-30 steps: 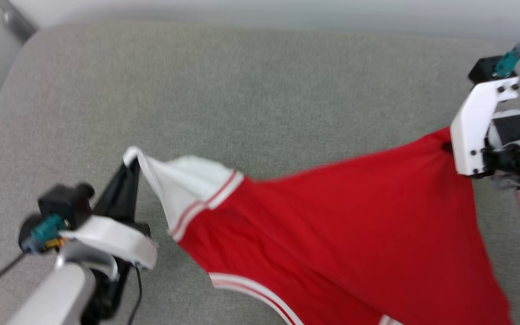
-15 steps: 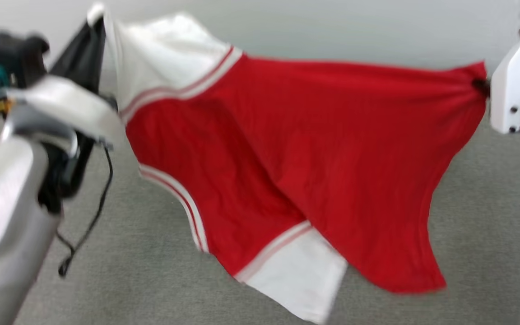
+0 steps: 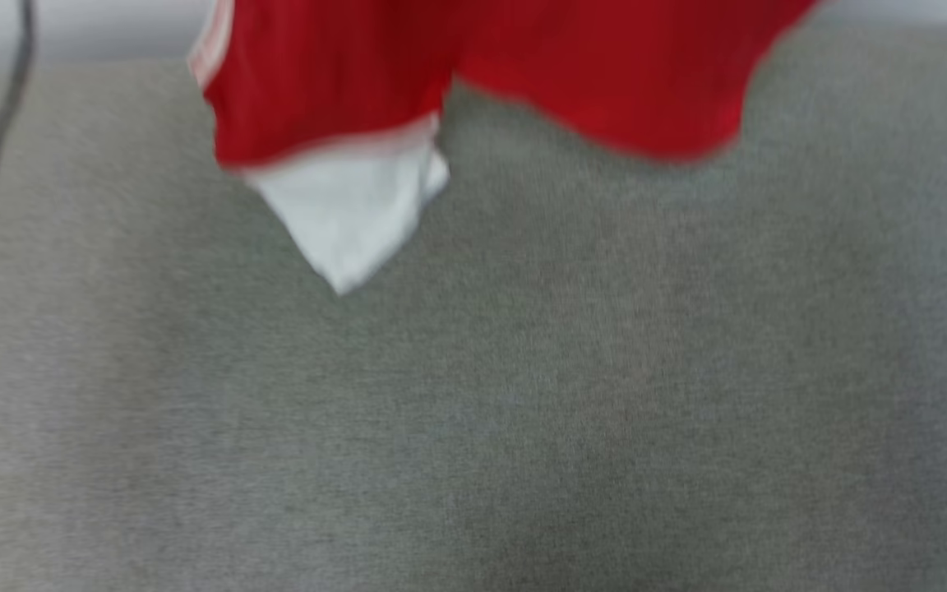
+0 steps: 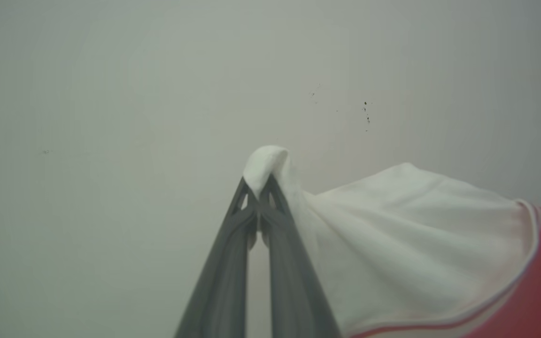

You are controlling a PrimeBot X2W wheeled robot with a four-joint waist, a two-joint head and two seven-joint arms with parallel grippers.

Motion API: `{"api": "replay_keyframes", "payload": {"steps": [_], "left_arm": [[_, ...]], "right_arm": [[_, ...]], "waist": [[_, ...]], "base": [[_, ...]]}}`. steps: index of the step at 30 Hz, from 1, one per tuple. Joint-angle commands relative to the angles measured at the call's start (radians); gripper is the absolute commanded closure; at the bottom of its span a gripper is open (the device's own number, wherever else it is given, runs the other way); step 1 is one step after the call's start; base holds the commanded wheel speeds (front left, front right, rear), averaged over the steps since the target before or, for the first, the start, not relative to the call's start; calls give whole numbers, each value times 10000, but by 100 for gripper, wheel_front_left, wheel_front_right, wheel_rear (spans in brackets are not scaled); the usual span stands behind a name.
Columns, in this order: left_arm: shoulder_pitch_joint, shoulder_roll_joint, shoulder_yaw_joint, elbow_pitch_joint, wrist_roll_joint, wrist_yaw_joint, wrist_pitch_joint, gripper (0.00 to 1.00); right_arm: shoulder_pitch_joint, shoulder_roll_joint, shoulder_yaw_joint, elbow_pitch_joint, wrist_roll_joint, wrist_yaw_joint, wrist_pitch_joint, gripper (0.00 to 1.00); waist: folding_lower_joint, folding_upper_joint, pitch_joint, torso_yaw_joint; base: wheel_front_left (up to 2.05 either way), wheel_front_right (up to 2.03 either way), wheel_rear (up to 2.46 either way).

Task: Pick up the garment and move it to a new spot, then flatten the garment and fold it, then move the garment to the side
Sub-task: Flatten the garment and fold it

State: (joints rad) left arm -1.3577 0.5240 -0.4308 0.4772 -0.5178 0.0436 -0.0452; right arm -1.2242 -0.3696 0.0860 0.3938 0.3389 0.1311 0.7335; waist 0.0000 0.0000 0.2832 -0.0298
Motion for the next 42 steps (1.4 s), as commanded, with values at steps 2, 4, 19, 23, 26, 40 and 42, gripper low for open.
{"api": "replay_keyframes", "payload": {"steps": [2,4,19,23,26,40,42], "left_arm": [[-939,207,185,390,188,-36,-217,100],[-1588,289,270,674,271,-69,-313,100],[-4587,527,374,1385,696,80,-257,100],[-4389,476,398,1323,567,177,-252,100],[-4052,423,480,1355,402,247,-298,100],[-984,-175,964,1917,-1197,-410,-1109,100],[-66,-211,1064,1918,-1513,-556,-1312,100]], "right_arm": [[-834,91,-27,97,-84,-6,-672,100],[-1363,185,2,261,-63,-8,-1208,100],[-5238,348,1286,2227,159,-9,-4763,100],[-5733,412,1828,2922,439,-8,-5321,100],[-5918,500,2270,3469,792,-6,-5549,100],[-3471,29,4872,4000,2868,-6,-6321,100],[-2633,-230,5134,3827,3154,-6,-6465,100]], "waist": [[0,0,1139,-375],[0,0,1573,-493],[0,0,4285,-690],[0,0,4636,-625],[0,0,4759,-586],[0,0,3676,-167],[0,0,3195,-67]], "base": [[0,0,0],[0,0,0],[0,0,0],[0,0,0],[0,0,0],[0,0,0],[0,0,0]]}}
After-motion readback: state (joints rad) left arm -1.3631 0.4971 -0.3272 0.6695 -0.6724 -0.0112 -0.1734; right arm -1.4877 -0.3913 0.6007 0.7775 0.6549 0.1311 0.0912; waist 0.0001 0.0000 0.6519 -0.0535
